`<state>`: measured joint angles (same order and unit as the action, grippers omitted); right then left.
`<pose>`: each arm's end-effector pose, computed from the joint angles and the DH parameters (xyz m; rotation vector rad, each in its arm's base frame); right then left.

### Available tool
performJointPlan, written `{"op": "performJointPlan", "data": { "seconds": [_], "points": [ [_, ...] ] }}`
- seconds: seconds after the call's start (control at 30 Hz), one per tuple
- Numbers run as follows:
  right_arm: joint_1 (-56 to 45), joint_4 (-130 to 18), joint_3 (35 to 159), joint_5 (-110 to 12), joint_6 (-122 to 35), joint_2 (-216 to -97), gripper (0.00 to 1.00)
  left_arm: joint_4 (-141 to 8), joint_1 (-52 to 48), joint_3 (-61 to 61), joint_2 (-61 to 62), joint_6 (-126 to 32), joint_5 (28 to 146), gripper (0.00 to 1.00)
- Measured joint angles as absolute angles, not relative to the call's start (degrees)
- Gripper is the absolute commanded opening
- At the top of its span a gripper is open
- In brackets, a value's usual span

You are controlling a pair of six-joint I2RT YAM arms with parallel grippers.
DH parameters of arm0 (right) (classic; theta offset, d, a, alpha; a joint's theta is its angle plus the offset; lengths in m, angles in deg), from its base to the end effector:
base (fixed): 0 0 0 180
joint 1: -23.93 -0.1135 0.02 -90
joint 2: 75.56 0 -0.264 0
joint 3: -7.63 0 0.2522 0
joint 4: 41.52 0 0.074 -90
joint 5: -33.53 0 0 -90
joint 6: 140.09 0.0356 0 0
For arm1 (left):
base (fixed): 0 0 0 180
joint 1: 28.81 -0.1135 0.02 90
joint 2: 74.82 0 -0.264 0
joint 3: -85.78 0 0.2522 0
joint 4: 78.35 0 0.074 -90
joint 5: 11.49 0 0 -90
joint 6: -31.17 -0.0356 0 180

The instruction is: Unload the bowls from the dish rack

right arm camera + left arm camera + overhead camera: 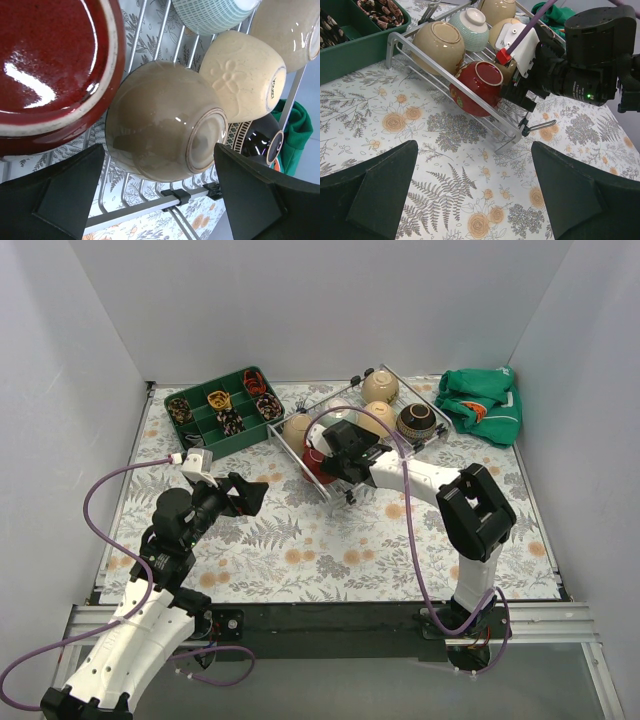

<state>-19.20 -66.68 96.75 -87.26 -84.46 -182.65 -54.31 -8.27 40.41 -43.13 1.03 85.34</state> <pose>0.3145 0.2696 0.2165 -1.1919 1.9116 -0.5401 0.1371 -0.0559 0.2922 -0.5468 1.8098 -1.1023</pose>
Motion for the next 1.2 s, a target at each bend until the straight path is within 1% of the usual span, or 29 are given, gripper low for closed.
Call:
{"op": "performJointPlan", "data": {
  "seconds": [0.33, 0.47, 0.5, 0.57, 0.6, 0.73, 1.07, 1.2],
  "points": [
    [-19.3, -57.6, 92.0, -89.2, -90.1, -184.2, 0.99, -54.3, -8.3, 40.4, -43.1, 1.0, 85.4, 0.98],
    [-19.7, -49.5, 88.2, -91.4, -92.4, -184.5, 0.85, -54.3, -8.3, 40.4, -43.1, 1.1, 85.4, 0.98],
    [-19.8, -48.4, 87.7, -91.7, -92.5, -184.6, 0.79, -54.3, -8.3, 40.4, -43.1, 1.1, 85.4, 0.98],
    [-20.0, -46.9, 87.1, -92.3, -92.5, -184.6, 0.73, -54.3, -8.3, 40.4, -43.1, 1.1, 85.4, 0.98],
    [-20.1, -46.1, 86.7, -92.5, -92.5, -184.6, 0.68, -54.3, -8.3, 40.4, -43.1, 1.2, 85.4, 0.98],
    [-20.1, -44.6, 85.8, -92.7, -92.3, -184.0, 0.61, -54.3, -8.3, 40.4, -43.1, 1.2, 85.4, 0.98],
    [-20.4, -45.8, 85.3, -92.5, -89.5, -181.7, 0.5, -54.3, -8.3, 40.4, -43.1, 1.2, 85.4, 0.98],
    [-20.7, -47.5, 85.5, -92.6, -88.7, -179.8, 0.42, -54.3, -8.3, 40.4, -43.2, 1.2, 85.4, 0.98]
  ]
}}
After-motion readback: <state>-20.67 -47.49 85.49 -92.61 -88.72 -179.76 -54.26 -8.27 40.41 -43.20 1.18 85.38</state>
